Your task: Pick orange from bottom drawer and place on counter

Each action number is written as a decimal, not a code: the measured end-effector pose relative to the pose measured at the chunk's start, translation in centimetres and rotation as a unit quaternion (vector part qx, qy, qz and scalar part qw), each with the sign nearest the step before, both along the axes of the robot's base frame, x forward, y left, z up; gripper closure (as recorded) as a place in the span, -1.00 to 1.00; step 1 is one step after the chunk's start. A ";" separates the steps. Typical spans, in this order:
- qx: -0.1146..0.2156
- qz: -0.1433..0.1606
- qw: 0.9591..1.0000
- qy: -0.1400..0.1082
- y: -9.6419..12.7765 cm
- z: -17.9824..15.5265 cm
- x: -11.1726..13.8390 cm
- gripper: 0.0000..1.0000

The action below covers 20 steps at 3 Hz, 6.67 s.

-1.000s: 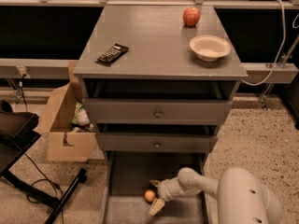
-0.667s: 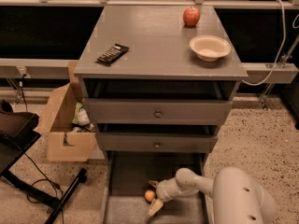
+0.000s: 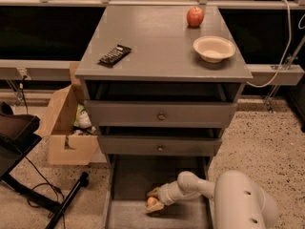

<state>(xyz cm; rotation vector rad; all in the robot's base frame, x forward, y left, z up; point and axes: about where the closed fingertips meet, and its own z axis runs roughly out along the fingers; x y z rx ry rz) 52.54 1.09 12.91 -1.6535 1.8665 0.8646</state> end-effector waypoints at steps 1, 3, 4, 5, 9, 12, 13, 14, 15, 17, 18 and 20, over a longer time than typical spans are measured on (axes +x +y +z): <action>0.000 0.001 1.000 -0.006 0.3 0.7 0.3 0.30; 0.080 0.021 0.995 -0.051 -0.6 17.5 -0.3 1.00; 0.140 0.044 0.987 -0.066 -2.2 28.2 -0.4 1.00; 0.204 0.069 0.974 -0.068 -2.7 38.7 -0.2 1.00; 0.276 0.103 0.951 -0.091 -1.9 53.6 1.0 1.00; 0.161 -0.025 0.983 -0.079 -1.9 72.3 13.8 1.00; 0.111 -0.068 0.989 -0.069 -1.9 78.3 13.3 1.00; 0.096 -0.121 0.986 -0.061 -3.5 80.8 13.7 1.00; 0.102 -0.164 0.976 -0.100 -6.3 80.6 16.6 1.00; 0.111 -0.189 0.958 -0.186 -10.0 77.4 24.0 1.00; 0.111 -0.189 0.958 -0.186 -10.0 77.4 24.0 1.00; 0.131 -0.203 0.953 -0.186 -6.6 77.1 31.3 1.00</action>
Offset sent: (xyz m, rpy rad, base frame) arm 0.0027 0.0003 0.1740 0.1399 -0.1384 0.0219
